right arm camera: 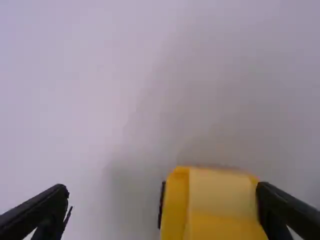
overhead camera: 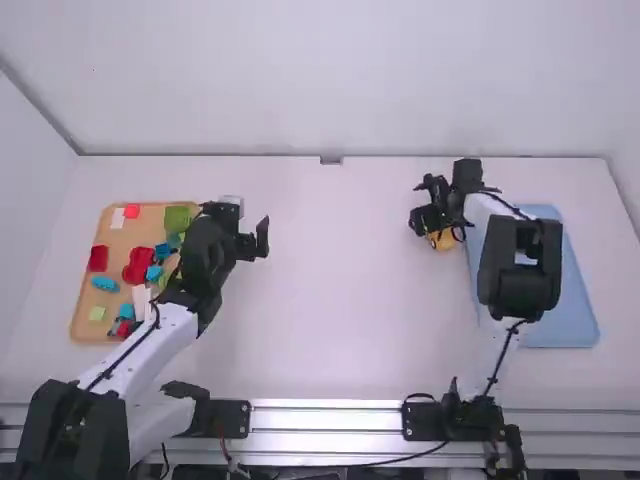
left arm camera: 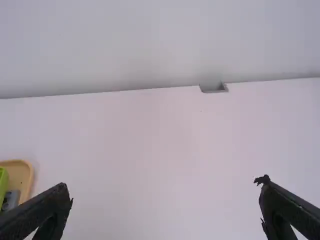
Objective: Assemble lego blocks to make yellow taxi
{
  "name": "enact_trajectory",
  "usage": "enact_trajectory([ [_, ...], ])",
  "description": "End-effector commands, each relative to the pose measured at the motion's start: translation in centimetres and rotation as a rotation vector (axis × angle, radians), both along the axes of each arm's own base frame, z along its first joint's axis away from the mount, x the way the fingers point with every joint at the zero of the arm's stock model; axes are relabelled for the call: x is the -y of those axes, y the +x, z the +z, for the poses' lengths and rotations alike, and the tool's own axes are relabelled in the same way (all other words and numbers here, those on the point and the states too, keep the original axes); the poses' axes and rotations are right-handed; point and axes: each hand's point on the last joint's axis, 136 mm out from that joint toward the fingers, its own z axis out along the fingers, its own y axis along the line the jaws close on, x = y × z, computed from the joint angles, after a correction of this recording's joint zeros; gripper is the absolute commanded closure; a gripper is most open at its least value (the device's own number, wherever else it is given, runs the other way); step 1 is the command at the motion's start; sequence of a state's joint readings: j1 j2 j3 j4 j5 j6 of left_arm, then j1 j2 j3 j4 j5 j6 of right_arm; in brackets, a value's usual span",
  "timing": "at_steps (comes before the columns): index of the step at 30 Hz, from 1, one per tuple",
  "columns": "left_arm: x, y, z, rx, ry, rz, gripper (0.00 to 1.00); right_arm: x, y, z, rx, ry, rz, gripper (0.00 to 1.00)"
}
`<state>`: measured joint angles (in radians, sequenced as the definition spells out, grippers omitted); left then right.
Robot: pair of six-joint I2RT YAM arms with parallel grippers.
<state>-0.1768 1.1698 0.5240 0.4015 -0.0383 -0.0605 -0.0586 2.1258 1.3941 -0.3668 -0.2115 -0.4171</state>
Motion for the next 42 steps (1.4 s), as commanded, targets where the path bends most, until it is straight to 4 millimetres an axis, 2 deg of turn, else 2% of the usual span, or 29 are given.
enact_trajectory([
  [1,-0.3,-0.1,-0.5,-0.011,0.0,0.011,0.01,1.4,-0.1,-0.7,-0.033,-0.084,-0.053,0.02],
  [6,-0.4,-0.1,-0.5,-0.014,0.001,0.012,0.01,1.5,-1.2,-1.1,-0.082,-0.091,-0.064,0.05],
  [9,-0.3,-0.1,-0.5,-0.014,0.001,0.011,0.0,1.6,-1.4,-1.2,-0.099,-0.079,-0.106,0.12],
  [14,-0.4,-0.1,-0.5,-0.014,0.001,0.012,0.01,1.3,-1.1,0.0,-0.074,-0.062,-0.102,0.1],
  [15,-0.3,-0.1,-0.5,-0.014,0.001,0.012,0.01,1.5,-1.1,0.9,-0.065,-0.064,-0.12,0.02],
  [17,-0.3,-0.1,-0.5,-0.013,0.001,0.012,0.01,1.4,-1.3,3.2,-0.045,-0.058,-0.145,0.02],
  [18,-0.4,-0.1,-0.5,-0.013,0.001,0.012,0.01,1.4,-1.3,3.3,-0.043,-0.058,-0.145,0.02],
  [19,-0.3,-0.1,-0.5,-0.014,0.001,0.011,0.01,1.2,-1.5,4.7,-0.028,-0.06,-0.141,0.02],
  [22,-0.3,-0.1,-0.6,-0.015,0.001,0.012,0.01,1.7,-2.5,7.4,-0.014,-0.078,-0.161,0.02],
  [24,-0.4,-0.1,-0.5,-0.014,0.002,0.012,0.01,1.9,-3.6,8.9,-0.022,-0.087,-0.193,0.02],
  [26,-0.3,-0.1,-0.6,-0.015,0.002,0.012,0.01,1.9,-4.5,9.6,-0.04,-0.087,-0.205,0.02],
  [29,-0.4,-0.1,-0.6,-0.018,0.002,0.012,0.01,1.8,-5.1,9.2,-0.073,-0.082,-0.219,0.02],
  [35,-0.5,-0.3,-1.1,-0.038,0.008,0.015,0.01,2.4,-7.3,4.9,-0.213,-0.107,-0.298,0.02],
  [39,-0.5,-0.5,-1.5,-0.055,0.019,0.012,0.01,2.6,-8.6,2.8,-0.274,-0.117,-0.324,0.02],
  [42,-0.5,-0.5,-1.7,-0.061,0.021,0.011,0.01,2.6,-9.8,1.9,-0.311,-0.12,-0.336,0.01],
])
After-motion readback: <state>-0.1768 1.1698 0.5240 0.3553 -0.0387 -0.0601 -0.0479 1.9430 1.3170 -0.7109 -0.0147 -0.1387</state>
